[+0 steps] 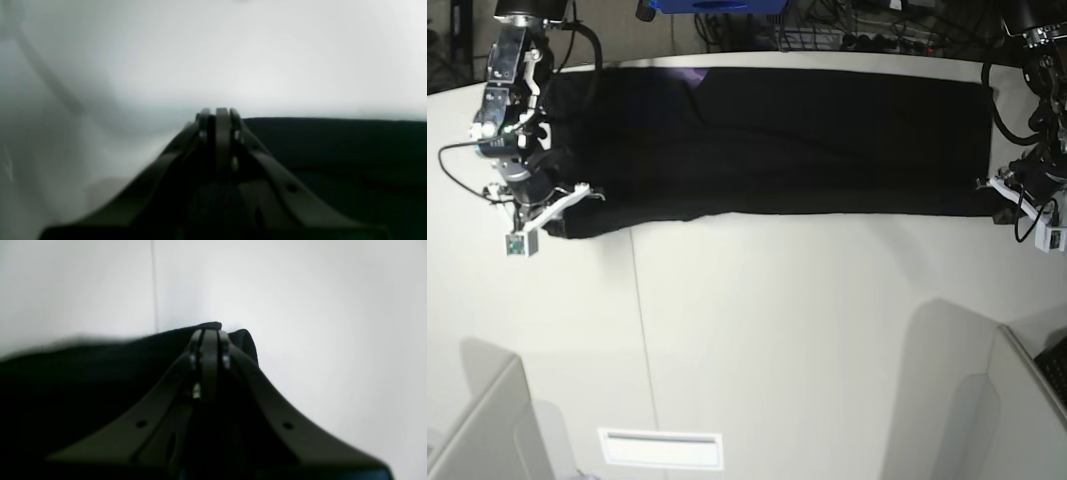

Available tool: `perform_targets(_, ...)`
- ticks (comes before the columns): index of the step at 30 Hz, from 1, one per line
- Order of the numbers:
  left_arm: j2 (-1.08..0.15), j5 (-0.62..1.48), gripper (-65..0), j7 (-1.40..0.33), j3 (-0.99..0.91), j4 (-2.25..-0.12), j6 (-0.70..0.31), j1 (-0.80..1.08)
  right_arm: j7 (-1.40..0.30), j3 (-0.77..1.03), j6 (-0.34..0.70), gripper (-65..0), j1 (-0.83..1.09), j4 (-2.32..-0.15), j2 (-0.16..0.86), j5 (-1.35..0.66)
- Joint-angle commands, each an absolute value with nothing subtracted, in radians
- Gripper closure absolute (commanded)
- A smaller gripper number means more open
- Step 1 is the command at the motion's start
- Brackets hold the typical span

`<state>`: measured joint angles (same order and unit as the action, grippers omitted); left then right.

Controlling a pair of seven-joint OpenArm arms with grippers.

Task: Fold the T-shirt properly
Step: 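Lay the hem onto the collar edge and release both grippers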

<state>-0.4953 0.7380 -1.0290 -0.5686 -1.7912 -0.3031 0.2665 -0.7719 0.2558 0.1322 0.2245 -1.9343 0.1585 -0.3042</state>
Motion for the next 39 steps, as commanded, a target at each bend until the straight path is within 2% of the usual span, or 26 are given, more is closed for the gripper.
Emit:
perform_targets(1, -0.513, 0.746, 0.0, -1.013, -0.588, -1.813, -0.314, 0.292, -0.750, 0.262, 0.131, 0.0, 0.246, -1.975, 0.165, -0.308)
perform_targets(7, -0.503, 0.746, 0.0, -1.009, -0.596, -1.817, -0.323, 0.387, -0.750, 0.326, 0.131, 0.0, 0.354, -2.012, 0.099, -0.308)
perform_targets(12, -0.503, 0.740, 0.0, -1.009, -0.596, -1.817, -0.323, 0.397, -0.743, 0.358, 0.136, 0.0, 0.437, -2.032, 0.067, -0.317)
perform_targets(23, -0.506, 0.739, 0.0, -1.009, -0.595, -1.817, -0.323, 0.395, -0.750, 0.509, 0.136, 0.0, 0.568, -2.034, 0.079, -0.725)
perform_targets(29, -0.506, 0.745, 0.0, -1.012, -0.596, -1.827, -0.323, 0.423, -0.750, 0.512, 0.136, 0.0, 0.642, -2.034, 0.147, -0.921)
perform_targets(39, -0.506, 0.745, 0.0, -1.012, -0.596, -1.873, -0.323, 0.476, -0.750, 0.516, 0.136, 0.0, 0.656, -2.032, 0.156, -0.932)
